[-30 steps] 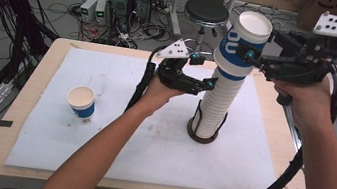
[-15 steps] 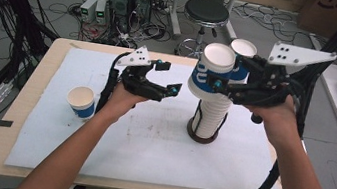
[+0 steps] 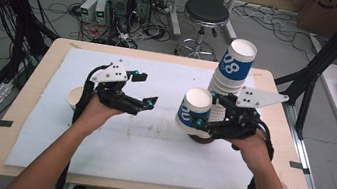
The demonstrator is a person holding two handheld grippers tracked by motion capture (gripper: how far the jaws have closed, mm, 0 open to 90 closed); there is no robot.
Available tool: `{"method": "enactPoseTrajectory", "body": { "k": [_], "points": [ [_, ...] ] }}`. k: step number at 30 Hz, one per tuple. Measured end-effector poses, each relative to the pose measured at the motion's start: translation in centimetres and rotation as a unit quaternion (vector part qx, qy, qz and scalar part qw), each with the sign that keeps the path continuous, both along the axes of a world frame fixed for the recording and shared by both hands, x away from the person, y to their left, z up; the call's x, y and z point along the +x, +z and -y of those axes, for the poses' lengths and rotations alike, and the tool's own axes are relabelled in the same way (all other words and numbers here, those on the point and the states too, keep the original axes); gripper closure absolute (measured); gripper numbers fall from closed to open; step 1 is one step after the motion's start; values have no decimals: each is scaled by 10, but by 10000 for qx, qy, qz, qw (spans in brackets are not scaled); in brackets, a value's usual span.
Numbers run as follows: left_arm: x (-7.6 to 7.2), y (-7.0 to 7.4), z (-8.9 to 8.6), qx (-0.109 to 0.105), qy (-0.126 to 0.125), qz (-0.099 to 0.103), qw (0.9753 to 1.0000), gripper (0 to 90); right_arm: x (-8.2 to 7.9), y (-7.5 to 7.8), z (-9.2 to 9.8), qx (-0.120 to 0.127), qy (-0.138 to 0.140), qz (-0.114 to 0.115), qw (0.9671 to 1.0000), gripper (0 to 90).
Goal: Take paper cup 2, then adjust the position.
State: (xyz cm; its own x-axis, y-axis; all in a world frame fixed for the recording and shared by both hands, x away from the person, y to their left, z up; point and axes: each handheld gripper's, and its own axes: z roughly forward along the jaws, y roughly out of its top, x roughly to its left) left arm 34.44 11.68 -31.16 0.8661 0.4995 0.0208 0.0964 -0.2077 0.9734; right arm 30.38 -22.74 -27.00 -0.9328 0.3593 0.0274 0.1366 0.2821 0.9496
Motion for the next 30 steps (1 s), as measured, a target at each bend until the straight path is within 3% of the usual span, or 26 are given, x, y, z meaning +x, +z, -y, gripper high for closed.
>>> {"method": "enactPoseTrajectory", "body": {
  "k": [7,17,25,30],
  "points": [
    [-6,-5,-14,-44,128,-50,9999,165,0,-20,-8,-167,-33,-74,9998,281],
    [-12,-8,-19,-124,113,-27,9999,165,0,-19,-5,-118,-127,-103,9998,280],
    [-22,-15,-19,-198,-274,-14,9994,165,2,-20,-6,-89,-191,-79,9997,278],
    [-31,-30,-11,-204,-632,-2,9978,165,4,-26,-15,-118,-130,-84,9998,278]
  ]
}}
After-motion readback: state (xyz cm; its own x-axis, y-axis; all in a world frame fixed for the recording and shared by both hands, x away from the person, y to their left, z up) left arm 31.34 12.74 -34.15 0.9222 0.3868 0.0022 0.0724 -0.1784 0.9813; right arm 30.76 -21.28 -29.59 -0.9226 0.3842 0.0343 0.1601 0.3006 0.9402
